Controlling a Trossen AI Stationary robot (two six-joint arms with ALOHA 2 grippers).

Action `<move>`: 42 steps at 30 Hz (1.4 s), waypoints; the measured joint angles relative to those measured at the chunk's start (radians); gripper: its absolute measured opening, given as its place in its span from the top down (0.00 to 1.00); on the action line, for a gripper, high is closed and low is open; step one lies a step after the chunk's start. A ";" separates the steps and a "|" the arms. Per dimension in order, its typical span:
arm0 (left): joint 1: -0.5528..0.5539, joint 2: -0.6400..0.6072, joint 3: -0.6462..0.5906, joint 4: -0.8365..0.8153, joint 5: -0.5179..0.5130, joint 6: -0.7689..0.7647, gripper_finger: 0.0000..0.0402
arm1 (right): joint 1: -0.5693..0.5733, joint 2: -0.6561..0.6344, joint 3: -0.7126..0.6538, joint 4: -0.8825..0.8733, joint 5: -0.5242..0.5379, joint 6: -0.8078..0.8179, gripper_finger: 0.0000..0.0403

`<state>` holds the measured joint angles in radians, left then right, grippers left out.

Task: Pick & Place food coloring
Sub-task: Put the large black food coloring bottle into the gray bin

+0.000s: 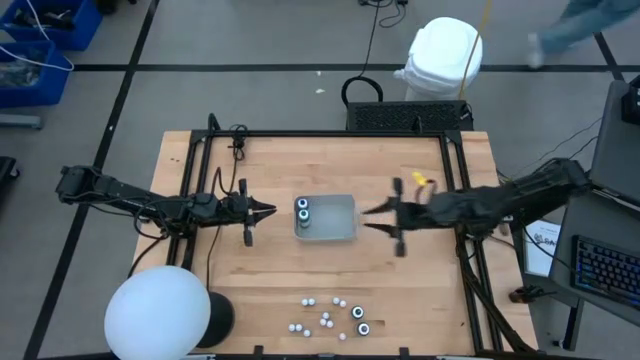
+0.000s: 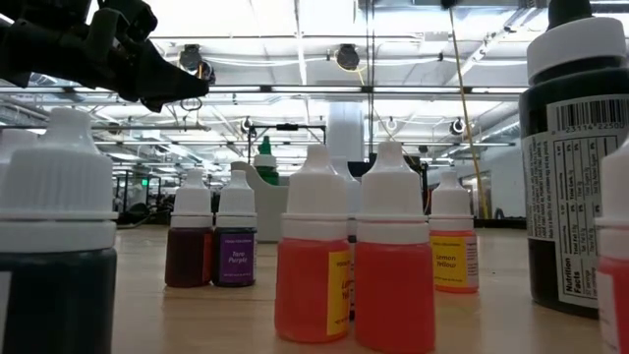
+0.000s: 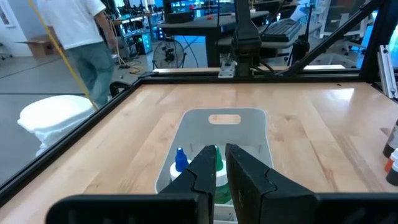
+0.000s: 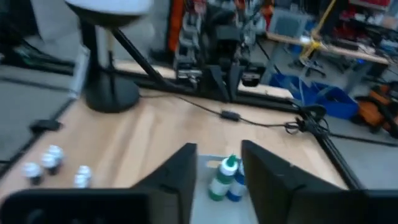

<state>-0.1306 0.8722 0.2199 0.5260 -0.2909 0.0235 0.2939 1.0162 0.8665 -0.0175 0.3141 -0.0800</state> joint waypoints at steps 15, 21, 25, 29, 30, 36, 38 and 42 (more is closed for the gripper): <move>0.000 0.000 0.000 0.000 -0.073 -0.002 0.90 | 0.022 -0.360 -0.612 0.482 0.108 0.042 1.00; 0.000 0.000 0.000 0.001 -0.103 -0.025 0.90 | -0.003 -0.357 -0.712 0.634 0.106 0.033 1.00; 0.000 0.000 0.000 0.091 -0.073 -0.071 0.90 | -0.033 -0.356 -0.724 0.626 0.105 0.011 1.00; 0.000 0.030 0.063 0.136 -0.006 -0.082 0.90 | -0.062 -0.357 -0.724 0.618 0.102 0.015 1.00; 0.000 0.051 0.092 0.120 -0.004 -0.077 0.90 | -0.069 -0.357 -0.724 0.613 0.102 0.014 1.00; 0.000 0.292 0.366 -0.043 0.043 0.005 0.99 | -0.112 -0.357 -0.724 0.595 0.101 0.015 1.00; 0.000 0.387 0.457 -0.060 0.074 0.030 0.97 | -0.117 -0.357 -0.724 0.589 0.101 0.015 1.00; 0.000 0.555 0.635 -0.130 0.185 0.053 0.97 | -0.117 -0.357 -0.724 0.571 0.100 0.015 1.00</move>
<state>-0.1305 1.4276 0.8545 0.3963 -0.1063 0.0766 0.1764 0.6590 0.1429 0.5537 0.4142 -0.0650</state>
